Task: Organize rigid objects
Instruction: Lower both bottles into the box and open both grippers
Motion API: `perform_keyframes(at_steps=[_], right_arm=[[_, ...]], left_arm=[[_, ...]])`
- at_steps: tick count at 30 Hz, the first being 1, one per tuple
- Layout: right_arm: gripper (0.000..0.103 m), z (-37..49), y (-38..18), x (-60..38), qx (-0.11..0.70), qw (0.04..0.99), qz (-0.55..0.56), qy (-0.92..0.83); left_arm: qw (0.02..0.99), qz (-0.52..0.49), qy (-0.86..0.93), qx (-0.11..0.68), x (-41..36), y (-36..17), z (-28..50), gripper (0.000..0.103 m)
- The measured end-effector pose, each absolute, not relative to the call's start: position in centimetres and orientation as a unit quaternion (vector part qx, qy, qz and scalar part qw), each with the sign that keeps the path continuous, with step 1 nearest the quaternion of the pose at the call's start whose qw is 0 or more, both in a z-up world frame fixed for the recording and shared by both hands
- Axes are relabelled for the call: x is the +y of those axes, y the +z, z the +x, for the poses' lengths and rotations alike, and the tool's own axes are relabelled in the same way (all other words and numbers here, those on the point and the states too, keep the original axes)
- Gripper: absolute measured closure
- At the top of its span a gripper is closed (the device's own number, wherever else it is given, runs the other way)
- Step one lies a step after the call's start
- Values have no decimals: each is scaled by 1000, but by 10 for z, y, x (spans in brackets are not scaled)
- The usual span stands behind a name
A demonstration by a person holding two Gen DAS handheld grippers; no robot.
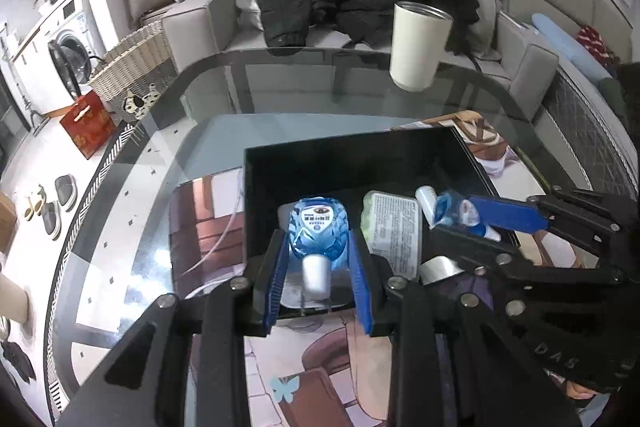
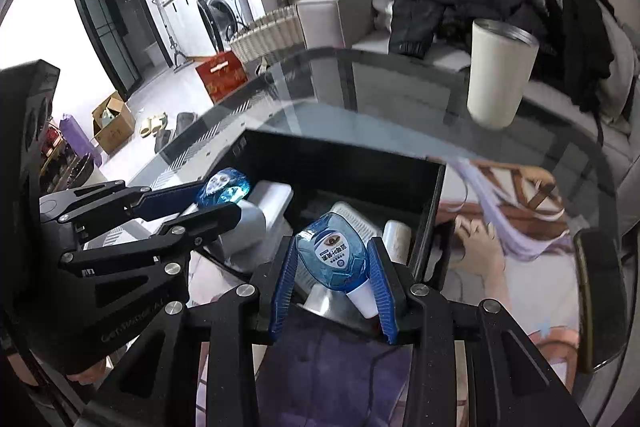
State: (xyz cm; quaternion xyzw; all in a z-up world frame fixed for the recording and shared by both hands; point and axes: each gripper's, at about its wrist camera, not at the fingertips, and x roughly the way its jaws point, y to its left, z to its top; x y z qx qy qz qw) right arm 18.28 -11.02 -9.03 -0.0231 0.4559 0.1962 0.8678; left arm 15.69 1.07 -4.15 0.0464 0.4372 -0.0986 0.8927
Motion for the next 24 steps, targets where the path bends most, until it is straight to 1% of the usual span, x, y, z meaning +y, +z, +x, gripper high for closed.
perform_keyframes(at_steps=[14, 19, 20, 21, 24], right_arm=[[66, 182, -100, -110, 473, 859, -20, 195], [65, 180, -97, -112, 470, 860, -15, 196], [65, 179, -96, -112, 469, 861, -17, 195], [65, 178, -96, -112, 467, 862, -18, 195], [65, 177, -94, -112, 464, 864, -18, 193]], left_arm=[[892, 50, -101, 437, 9, -40, 156, 74], [892, 56, -102, 436, 10, -40, 155, 72], [892, 56, -101, 436, 10, -39, 155, 70], [892, 55, -102, 436, 11, -39, 153, 65], [893, 52, -95, 436, 13, -37, 152, 53]])
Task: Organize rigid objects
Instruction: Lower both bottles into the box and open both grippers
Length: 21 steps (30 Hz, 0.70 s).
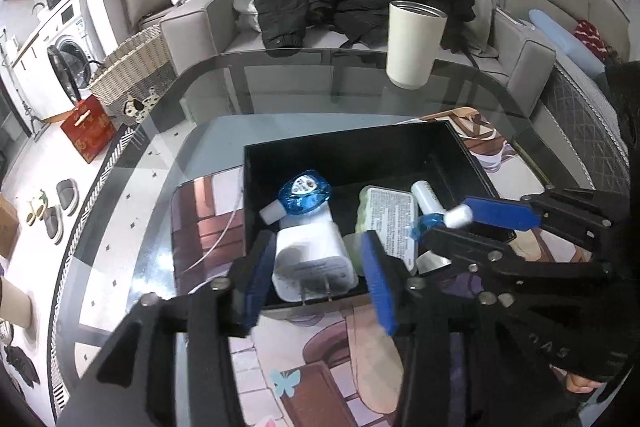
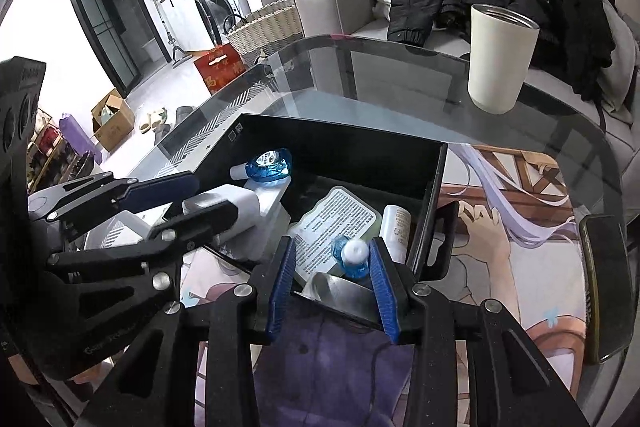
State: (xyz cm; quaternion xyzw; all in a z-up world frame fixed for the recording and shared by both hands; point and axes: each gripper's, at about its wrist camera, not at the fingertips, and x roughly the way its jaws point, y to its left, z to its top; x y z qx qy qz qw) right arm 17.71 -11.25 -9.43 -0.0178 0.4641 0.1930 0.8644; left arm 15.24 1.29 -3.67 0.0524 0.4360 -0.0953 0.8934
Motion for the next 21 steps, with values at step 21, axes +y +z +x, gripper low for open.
perform_keyframes(at_steps=[21], right_arm=[[57, 119, -46, -140, 382, 901, -16, 203]], left_arm=[[929, 65, -45, 361, 29, -6, 105, 30]])
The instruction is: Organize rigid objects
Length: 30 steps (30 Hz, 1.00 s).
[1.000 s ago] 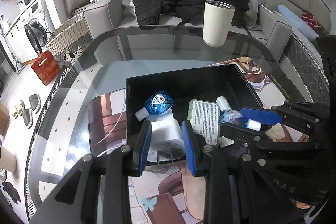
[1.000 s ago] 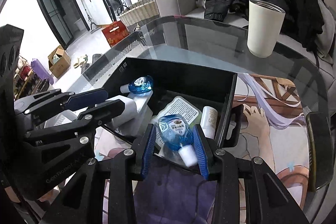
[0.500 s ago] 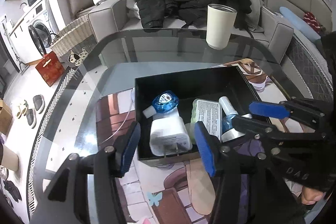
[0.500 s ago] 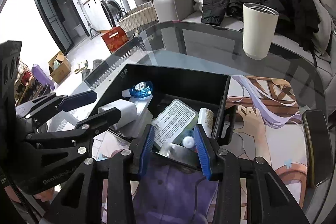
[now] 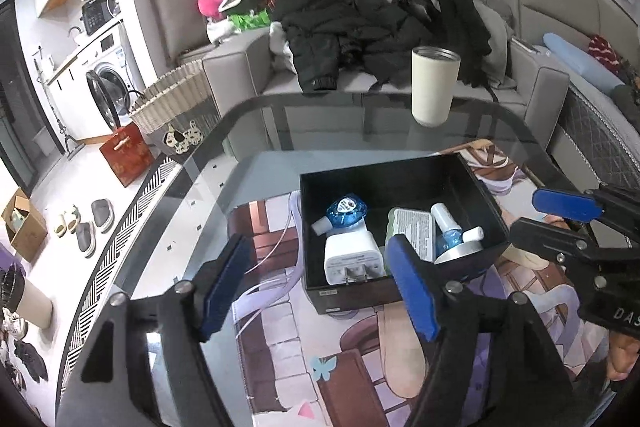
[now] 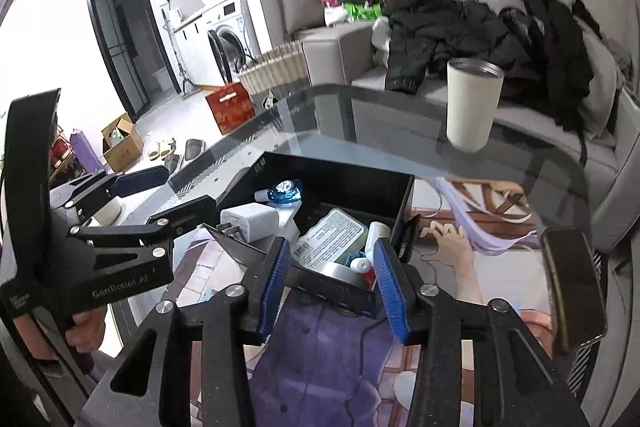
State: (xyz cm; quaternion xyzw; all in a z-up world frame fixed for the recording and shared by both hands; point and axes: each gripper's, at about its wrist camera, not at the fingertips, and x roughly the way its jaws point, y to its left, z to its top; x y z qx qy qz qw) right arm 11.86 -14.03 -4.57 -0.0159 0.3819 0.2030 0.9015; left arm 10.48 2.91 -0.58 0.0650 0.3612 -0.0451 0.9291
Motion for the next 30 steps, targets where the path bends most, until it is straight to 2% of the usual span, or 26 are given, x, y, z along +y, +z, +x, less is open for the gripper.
perform_keyframes(at_steps=[8, 14, 16, 17, 18, 20, 25, 30], right_arm=[[56, 87, -29, -158, 324, 925, -19, 195], [36, 61, -11, -168, 248, 948, -15, 198], [19, 50, -9, -172, 222, 956, -15, 193], [17, 44, -8, -176, 209, 959, -13, 192], [17, 39, -9, -178, 200, 961, -11, 190], [15, 34, -10, -182, 194, 963, -10, 189], [14, 32, -17, -191, 202, 965, 3, 170], [13, 26, -26, -192, 203, 966, -7, 163]], left_arm=[[938, 55, -60, 336, 27, 4, 88, 29], [946, 41, -60, 316, 26, 13, 76, 28], [953, 42, -52, 294, 26, 16, 65, 24], [958, 43, -46, 281, 26, 18, 59, 20], [964, 41, -42, 261, 27, 20, 52, 13], [972, 31, -51, 227, 29, 23, 38, 8], [976, 11, -55, 211, 32, 16, 20, 8], [970, 13, -60, 235, 30, -1, 15, 7]])
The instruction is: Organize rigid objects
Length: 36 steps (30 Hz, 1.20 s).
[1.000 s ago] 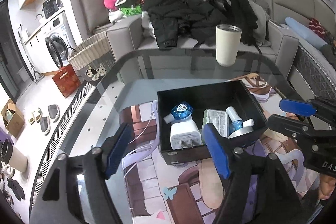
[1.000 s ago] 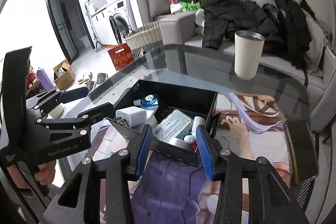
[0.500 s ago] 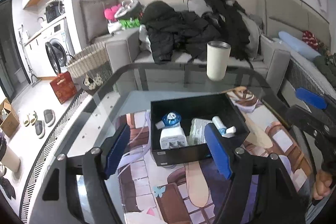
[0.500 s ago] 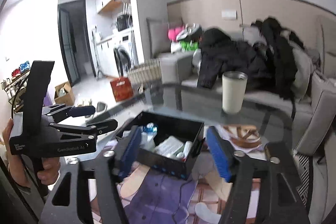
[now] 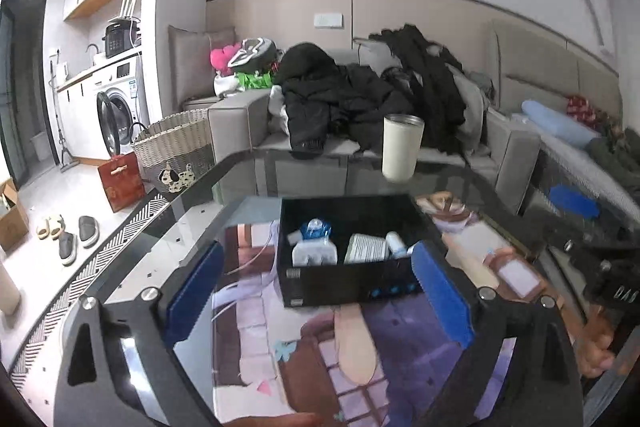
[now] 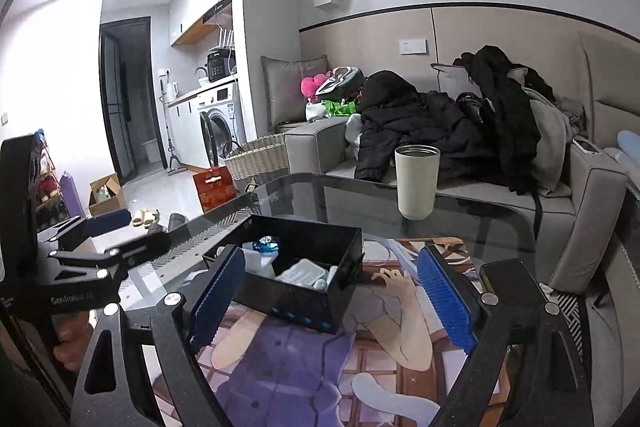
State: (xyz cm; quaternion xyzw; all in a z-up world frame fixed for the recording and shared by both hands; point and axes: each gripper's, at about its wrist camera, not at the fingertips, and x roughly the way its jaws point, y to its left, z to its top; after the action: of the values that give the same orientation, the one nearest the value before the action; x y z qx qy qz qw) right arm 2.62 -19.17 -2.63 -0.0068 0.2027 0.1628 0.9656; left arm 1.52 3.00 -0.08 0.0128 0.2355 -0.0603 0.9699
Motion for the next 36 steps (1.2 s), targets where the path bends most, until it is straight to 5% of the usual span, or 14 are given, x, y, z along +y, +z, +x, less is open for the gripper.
perform_keyframes(at_steps=[6, 36], right_arm=[[3, 13, -35, -192, 179, 972, -4, 152], [3, 21, -43, -180, 190, 971, -21, 143]], left_arm=[[976, 12, -47, 213, 33, -7, 4, 0], [978, 15, -22, 207, 29, -8, 0, 0]])
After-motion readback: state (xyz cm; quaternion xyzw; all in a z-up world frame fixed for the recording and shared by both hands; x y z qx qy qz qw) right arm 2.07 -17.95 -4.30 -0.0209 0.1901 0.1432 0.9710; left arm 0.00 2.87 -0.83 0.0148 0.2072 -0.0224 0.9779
